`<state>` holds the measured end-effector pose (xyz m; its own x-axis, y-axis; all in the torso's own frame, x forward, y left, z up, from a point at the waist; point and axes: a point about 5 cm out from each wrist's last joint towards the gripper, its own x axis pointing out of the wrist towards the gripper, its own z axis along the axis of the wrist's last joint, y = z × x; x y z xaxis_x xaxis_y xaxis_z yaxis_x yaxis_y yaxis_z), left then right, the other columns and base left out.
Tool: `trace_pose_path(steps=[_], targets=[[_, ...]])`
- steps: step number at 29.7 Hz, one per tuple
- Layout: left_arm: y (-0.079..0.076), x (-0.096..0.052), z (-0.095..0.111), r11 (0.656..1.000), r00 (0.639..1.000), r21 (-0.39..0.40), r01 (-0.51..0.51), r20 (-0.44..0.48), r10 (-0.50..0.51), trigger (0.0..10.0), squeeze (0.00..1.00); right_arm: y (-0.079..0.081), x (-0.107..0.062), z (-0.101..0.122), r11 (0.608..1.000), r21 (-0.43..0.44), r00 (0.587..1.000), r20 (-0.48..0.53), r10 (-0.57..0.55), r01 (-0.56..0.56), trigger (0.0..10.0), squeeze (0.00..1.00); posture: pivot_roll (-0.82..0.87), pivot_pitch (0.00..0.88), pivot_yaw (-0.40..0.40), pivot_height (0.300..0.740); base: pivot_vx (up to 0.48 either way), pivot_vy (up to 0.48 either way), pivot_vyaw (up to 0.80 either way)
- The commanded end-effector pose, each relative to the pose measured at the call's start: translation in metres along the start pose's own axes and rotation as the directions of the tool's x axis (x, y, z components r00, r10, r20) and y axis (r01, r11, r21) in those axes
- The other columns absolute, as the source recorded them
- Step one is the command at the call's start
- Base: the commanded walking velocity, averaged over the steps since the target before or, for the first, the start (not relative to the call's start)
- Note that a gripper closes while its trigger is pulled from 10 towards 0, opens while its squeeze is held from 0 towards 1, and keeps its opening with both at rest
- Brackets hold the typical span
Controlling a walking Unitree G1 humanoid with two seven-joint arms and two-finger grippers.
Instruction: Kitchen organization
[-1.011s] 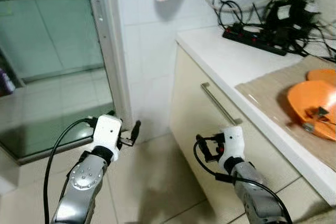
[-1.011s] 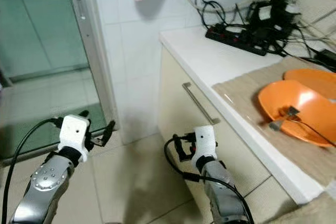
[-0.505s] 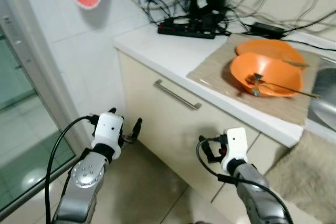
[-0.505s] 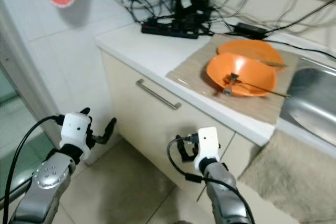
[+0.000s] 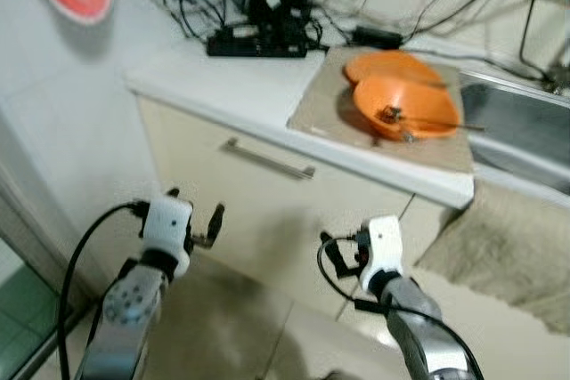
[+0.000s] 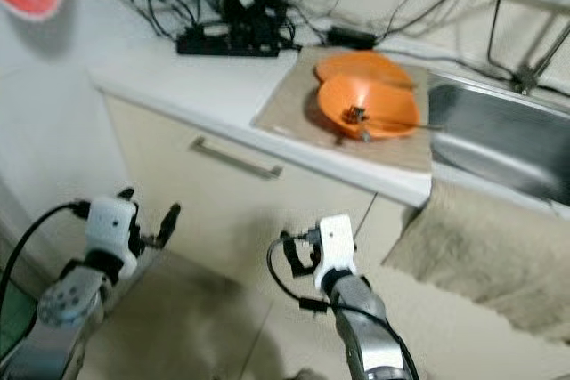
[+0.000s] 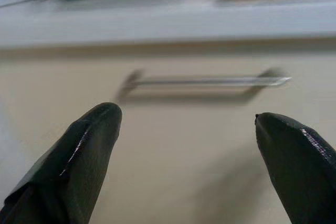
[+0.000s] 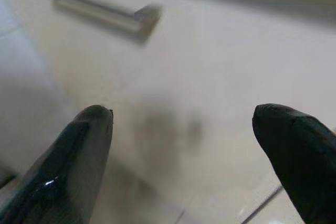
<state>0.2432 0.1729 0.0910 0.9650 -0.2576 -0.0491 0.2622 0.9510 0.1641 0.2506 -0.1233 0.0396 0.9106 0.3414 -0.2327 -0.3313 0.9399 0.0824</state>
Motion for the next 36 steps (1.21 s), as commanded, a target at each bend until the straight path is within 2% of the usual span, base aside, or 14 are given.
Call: trace_pose_path(steps=[1,2,5,9,13,14,19,21,24,26,27,31,33,36], targets=[[-0.005,-0.004,0.006,0.999,0.998,0.001,0.038,0.044,-0.038,10.0,0.00,0.000,-0.002,0.003,1.000,-0.002,0.999,0.030,0.017,-0.017,10.0,0.00,0.00,0.000,-0.058,0.740,0.000,0.000,-0.77],[-0.008,-0.009,0.008,0.996,0.995,0.009,0.086,0.057,-0.087,10.0,0.00,0.003,-0.003,0.010,0.999,-0.013,0.996,0.073,0.042,-0.041,10.0,0.00,0.00,0.000,-0.058,0.740,0.000,0.000,-0.77],[-0.012,-0.013,0.010,0.991,0.988,0.022,0.135,0.073,-0.136,10.0,0.00,0.006,-0.003,0.016,0.998,-0.033,0.992,0.112,0.061,-0.058,10.0,0.00,0.00,0.000,-0.056,0.740,0.000,0.000,-0.78],[-0.021,-0.026,0.020,0.954,0.946,0.010,0.301,0.121,-0.300,10.0,0.00,0.015,-0.009,0.035,0.989,-0.109,0.964,0.234,0.125,-0.102,10.0,0.00,0.00,0.000,-0.053,0.740,0.000,0.000,-0.78],[-0.024,-0.033,0.037,0.928,0.912,-0.015,0.372,0.190,-0.362,10.0,0.00,0.020,-0.016,0.055,0.979,-0.176,0.927,0.339,0.162,-0.106,10.0,0.00,0.00,0.000,-0.053,0.740,0.000,0.000,-0.78],[-0.021,-0.029,0.052,0.932,0.907,-0.033,0.361,0.244,-0.342,10.0,0.00,0.020,-0.016,0.069,0.976,-0.201,0.904,0.395,0.160,-0.085,10.0,0.00,0.00,0.000,-0.055,0.740,0.000,0.000,-0.78],[-0.011,-0.017,0.075,0.956,0.906,-0.055,0.289,0.339,-0.254,10.0,0.00,0.020,-0.013,0.095,0.979,-0.195,0.865,0.481,0.144,-0.055,10.0,0.00,-0.01,0.000,-0.054,0.740,0.000,0.000,-0.78],[-0.003,-0.009,0.088,0.972,0.914,-0.089,0.215,0.370,-0.169,10.0,0.00,0.020,-0.012,0.117,0.982,-0.187,0.831,0.541,0.131,-0.033,10.0,0.00,-0.01,0.000,-0.055,0.740,0.000,0.000,-0.78],[-0.003,0.001,0.099,0.984,0.929,-0.064,0.165,0.347,-0.133,10.0,0.00,0.014,-0.008,0.141,0.992,-0.124,0.810,0.583,0.058,0.019,10.0,0.00,-0.01,0.000,-0.054,0.740,0.000,0.000,-0.78],[-0.003,0.002,0.101,0.986,0.929,-0.062,0.156,0.348,-0.126,10.0,0.00,0.013,-0.008,0.145,0.994,-0.110,0.807,0.589,0.043,0.028,10.0,0.00,-0.01,0.000,-0.054,0.740,0.000,0.000,-0.78],[-0.004,0.005,0.107,0.986,0.922,-0.085,0.141,0.373,-0.100,10.0,0.00,0.008,-0.007,0.156,0.998,-0.044,0.793,0.609,-0.011,0.047,10.0,0.00,-0.01,0.000,-0.055,0.740,0.000,0.000,-0.78],[0.001,0.010,0.105,0.994,0.935,-0.087,0.065,0.352,-0.030,10.0,0.00,0.004,-0.003,0.164,0.998,-0.027,0.807,0.590,-0.031,0.058,10.0,0.00,-0.01,0.000,-0.054,0.740,0.000,0.000,-0.78],[0.006,0.011,0.102,0.996,0.946,-0.089,0.009,0.324,0.021,10.0,0.00,0.004,0.000,0.163,0.996,-0.065,0.837,0.548,-0.009,0.053,10.0,0.00,-0.02,0.000,-0.054,0.740,0.000,0.000,-0.78],[0.011,0.013,0.099,0.994,0.954,-0.099,-0.047,0.291,0.074,10.0,0.00,0.006,0.001,0.162,0.997,-0.072,0.849,0.528,0.016,0.026,10.0,0.00,-0.02,0.000,-0.056,0.740,0.000,0.000,-0.47]])
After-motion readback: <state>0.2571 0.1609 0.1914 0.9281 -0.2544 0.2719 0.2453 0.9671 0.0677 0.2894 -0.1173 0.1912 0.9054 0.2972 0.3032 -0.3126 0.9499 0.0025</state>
